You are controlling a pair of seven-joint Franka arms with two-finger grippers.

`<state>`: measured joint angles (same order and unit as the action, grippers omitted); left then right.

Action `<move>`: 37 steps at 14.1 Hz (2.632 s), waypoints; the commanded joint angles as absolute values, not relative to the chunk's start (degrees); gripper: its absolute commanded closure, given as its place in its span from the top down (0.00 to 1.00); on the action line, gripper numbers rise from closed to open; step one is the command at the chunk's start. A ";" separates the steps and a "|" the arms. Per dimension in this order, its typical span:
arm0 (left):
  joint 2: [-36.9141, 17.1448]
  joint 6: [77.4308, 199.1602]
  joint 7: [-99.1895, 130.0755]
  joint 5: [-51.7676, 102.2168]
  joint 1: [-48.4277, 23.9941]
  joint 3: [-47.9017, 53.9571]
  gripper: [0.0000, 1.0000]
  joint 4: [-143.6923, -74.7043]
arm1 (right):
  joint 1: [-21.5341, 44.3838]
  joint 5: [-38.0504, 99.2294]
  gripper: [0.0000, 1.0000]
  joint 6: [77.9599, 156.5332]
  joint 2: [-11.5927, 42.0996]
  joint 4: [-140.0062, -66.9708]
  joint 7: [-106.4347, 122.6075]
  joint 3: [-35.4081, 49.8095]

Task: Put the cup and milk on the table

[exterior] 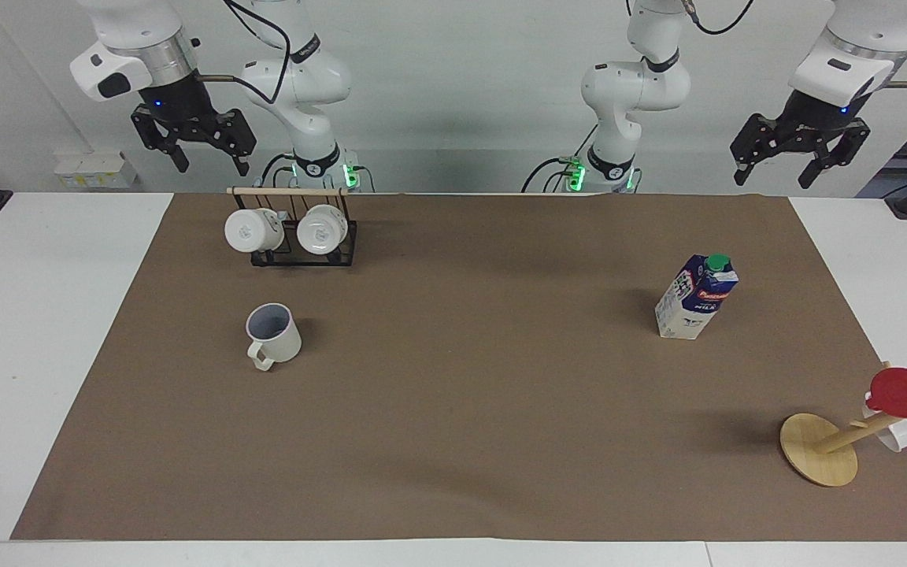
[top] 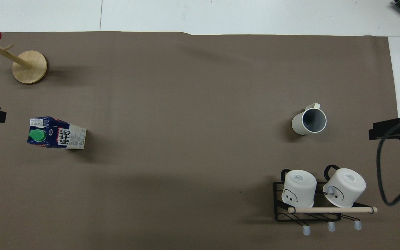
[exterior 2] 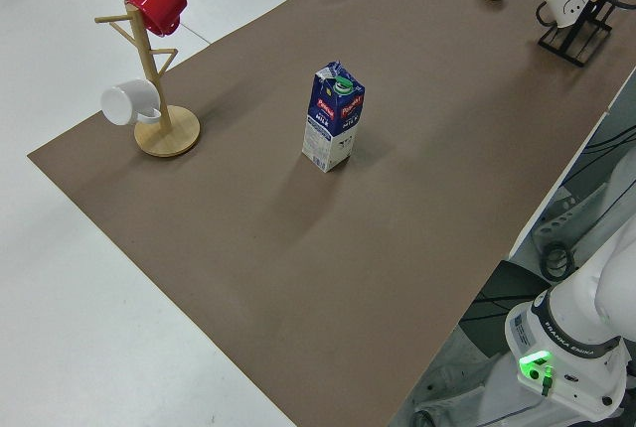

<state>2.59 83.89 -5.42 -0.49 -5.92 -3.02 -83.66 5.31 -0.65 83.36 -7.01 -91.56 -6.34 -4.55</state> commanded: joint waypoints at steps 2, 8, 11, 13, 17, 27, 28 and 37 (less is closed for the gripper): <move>4.13 85.34 -5.19 0.26 -5.89 -3.08 1.00 -85.78 | 4.48 -0.62 1.00 83.67 -8.35 -93.08 -5.45 -4.04; 4.22 85.52 -5.19 0.26 -6.24 -2.99 1.00 -86.04 | 4.39 -0.62 1.00 83.67 -8.35 -93.08 -5.45 -4.04; 4.22 85.52 -5.19 0.26 -6.42 -2.99 1.00 -86.04 | 4.39 -0.62 1.00 83.67 -8.35 -93.16 -5.45 -4.04; 4.31 85.52 -5.19 0.26 -6.42 -2.99 1.00 -86.04 | 4.39 -0.62 1.00 83.76 -8.26 -93.16 -5.54 -4.04; 4.31 85.61 -5.19 0.26 -6.50 -2.81 1.00 -86.04 | 4.39 -0.62 1.00 83.67 -8.35 -93.16 -5.71 -4.04; 4.92 85.69 -5.54 0.26 -6.50 -2.72 1.00 -87.10 | 5.97 -0.70 1.00 100.51 -6.77 -104.56 -6.41 -3.78; 4.92 85.69 -5.62 0.26 -6.50 -2.72 1.00 -87.10 | 6.85 -0.70 1.00 103.85 -5.03 -105.72 -7.29 -3.87; 5.01 85.78 -5.98 0.26 -6.50 -2.72 1.00 -87.27 | 7.12 -0.70 1.00 118.47 6.41 -109.77 -13.45 -3.78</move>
<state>3.31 84.52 -5.46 -0.40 -6.06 -2.36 -85.10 7.35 -0.64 116.22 6.69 -107.87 -12.20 -4.08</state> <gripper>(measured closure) 0.000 0.000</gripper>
